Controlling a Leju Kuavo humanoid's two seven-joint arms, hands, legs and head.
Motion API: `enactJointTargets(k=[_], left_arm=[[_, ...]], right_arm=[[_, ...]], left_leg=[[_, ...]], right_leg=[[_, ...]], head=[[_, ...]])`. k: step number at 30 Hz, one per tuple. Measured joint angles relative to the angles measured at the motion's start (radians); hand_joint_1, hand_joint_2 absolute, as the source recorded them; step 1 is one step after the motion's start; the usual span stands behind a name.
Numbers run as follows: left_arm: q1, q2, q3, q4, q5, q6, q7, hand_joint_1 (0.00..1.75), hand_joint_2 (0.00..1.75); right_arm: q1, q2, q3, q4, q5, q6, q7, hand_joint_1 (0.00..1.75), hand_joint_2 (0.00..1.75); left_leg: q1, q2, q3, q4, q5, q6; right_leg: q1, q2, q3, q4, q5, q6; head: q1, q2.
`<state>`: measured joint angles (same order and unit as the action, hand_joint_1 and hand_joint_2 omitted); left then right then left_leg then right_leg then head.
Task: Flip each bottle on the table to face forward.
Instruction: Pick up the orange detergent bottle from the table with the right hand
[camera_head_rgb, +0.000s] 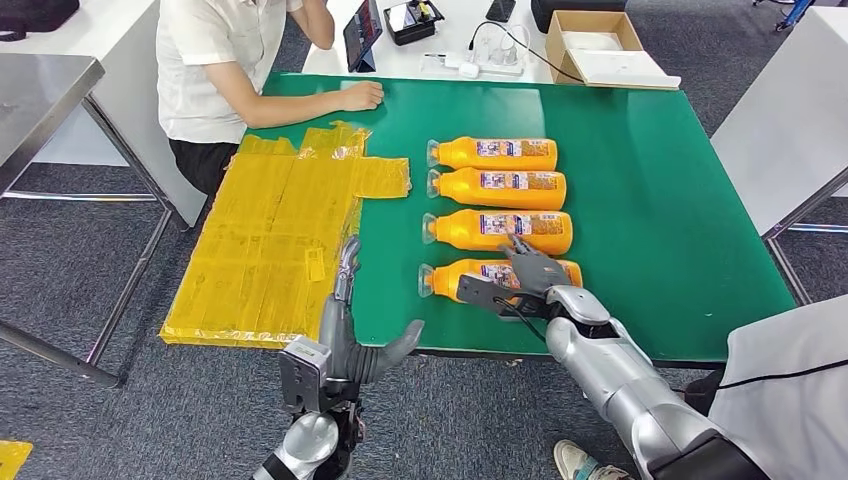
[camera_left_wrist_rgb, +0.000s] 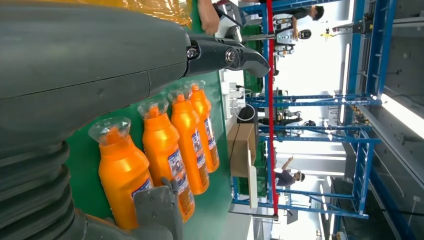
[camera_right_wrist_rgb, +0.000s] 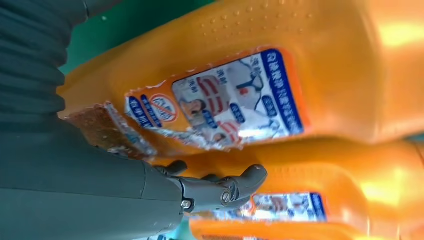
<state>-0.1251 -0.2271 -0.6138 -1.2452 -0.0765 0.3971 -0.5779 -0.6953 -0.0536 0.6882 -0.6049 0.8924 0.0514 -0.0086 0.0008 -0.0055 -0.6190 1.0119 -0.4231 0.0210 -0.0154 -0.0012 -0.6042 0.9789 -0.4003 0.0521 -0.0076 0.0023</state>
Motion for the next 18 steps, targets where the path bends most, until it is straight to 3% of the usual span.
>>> enactJointTargets(k=[11, 12, 13, 16, 17, 18], left_arm=[[0.0, 0.0, 0.003, 0.003, -0.01, -0.007, 0.01, 0.0, 1.75], [0.0, -0.001, 0.003, 0.003, -0.01, -0.007, 0.011, 0.0, 1.75], [0.0, -0.001, 0.003, 0.004, -0.011, -0.007, 0.012, 0.0, 1.75], [0.0, -0.001, 0.003, 0.006, -0.011, -0.006, 0.014, 0.0, 1.75], [0.0, -0.001, 0.004, 0.006, -0.011, -0.006, 0.014, 0.0, 1.75], [0.0, -0.001, 0.004, 0.007, -0.011, -0.007, 0.015, 0.0, 1.75]], right_arm=[[-0.007, 0.0, 0.033, 0.031, -0.017, 0.026, 0.012, 0.0, 1.75], [-0.007, 0.0, 0.036, 0.034, -0.016, 0.028, 0.02, 0.1, 1.75], [-0.008, -0.001, 0.039, 0.038, -0.014, 0.031, 0.027, 0.31, 1.75], [-0.01, -0.008, 0.046, 0.049, -0.015, 0.036, 0.037, 1.39, 1.75], [-0.01, -0.011, 0.048, 0.052, -0.016, 0.036, 0.04, 1.61, 1.75], [-0.01, -0.015, 0.05, 0.056, -0.019, 0.036, 0.043, 1.69, 1.75]], left_leg=[[0.0, 0.0, 0.0, 0.0, 0.0, 0.0], [0.0, 0.0, 0.0, 0.0, 0.0, 0.0], [0.0, 0.0, 0.001, 0.0, 0.0, 0.0], [0.0, 0.0, 0.001, 0.0, 0.0, 0.0], [0.0, -0.001, 0.002, 0.0, 0.0, 0.0], [0.0, -0.001, 0.002, 0.0, 0.0, 0.0]], right_leg=[[0.0, 0.0, 0.0, 0.0, 0.0, 0.0], [0.0, 0.0, 0.0, 0.0, 0.0, 0.0], [0.0, 0.0, 0.0, 0.0, 0.0, 0.0], [0.0, 0.0, 0.001, 0.0, 0.0, 0.0], [0.0, 0.0, 0.001, 0.0, 0.0, 0.0], [0.0, 0.0, 0.002, 0.0, 0.0, 0.0]], head=[[0.0, 0.0], [0.0, 0.0], [0.0, 0.0], [0.0, 0.0], [0.0, 0.0], [0.0, 0.0]])
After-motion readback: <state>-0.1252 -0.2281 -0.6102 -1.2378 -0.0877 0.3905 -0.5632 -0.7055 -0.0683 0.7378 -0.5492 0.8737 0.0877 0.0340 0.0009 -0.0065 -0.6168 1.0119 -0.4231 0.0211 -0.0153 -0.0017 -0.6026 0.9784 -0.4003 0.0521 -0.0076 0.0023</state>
